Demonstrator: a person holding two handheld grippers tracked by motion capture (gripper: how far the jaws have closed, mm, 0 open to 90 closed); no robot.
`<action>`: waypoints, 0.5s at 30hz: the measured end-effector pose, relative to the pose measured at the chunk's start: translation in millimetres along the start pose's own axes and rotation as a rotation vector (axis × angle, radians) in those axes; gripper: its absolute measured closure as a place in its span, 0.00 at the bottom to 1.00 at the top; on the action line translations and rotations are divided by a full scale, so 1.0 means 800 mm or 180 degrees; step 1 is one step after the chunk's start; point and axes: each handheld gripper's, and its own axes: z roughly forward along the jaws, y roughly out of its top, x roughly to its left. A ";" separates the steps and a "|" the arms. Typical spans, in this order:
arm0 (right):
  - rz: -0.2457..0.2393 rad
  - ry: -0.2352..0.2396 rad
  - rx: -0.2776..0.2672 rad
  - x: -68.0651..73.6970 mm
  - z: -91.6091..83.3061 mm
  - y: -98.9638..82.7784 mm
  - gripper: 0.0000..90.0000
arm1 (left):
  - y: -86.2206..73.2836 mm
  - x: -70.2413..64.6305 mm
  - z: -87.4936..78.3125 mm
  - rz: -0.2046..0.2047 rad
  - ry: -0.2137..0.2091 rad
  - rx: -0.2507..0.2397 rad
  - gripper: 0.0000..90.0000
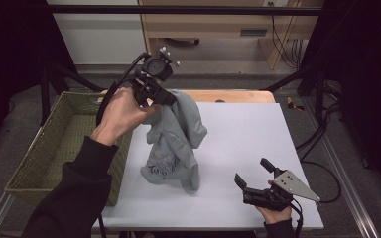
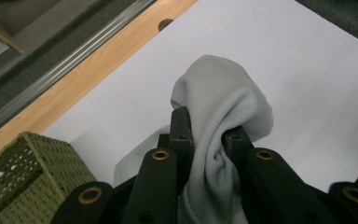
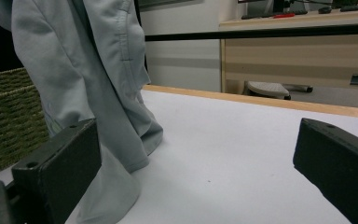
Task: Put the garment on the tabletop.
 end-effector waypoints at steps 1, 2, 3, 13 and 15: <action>0.0008 -0.0004 0.0006 0.000 0.000 0.000 0.01 | -0.003 -0.001 0.003 0.0009 0.0001 -0.0007 0.87; 0.0006 -0.0005 0.0005 0.000 0.000 0.000 0.01 | -0.005 -0.001 0.006 0.0001 -0.0009 -0.0006 0.87; -0.0002 -0.0007 -0.0001 0.000 0.000 0.000 0.01 | -0.008 -0.002 0.009 0.0005 -0.0003 -0.0019 0.87; 0.0022 -0.0015 0.0039 0.000 -0.001 0.000 0.01 | -0.018 -0.002 0.038 -0.0017 -0.0124 0.0217 0.87; 0.0004 -0.0016 0.0034 -0.001 -0.001 0.000 0.01 | -0.019 -0.003 0.044 -0.0018 -0.0134 0.0242 0.87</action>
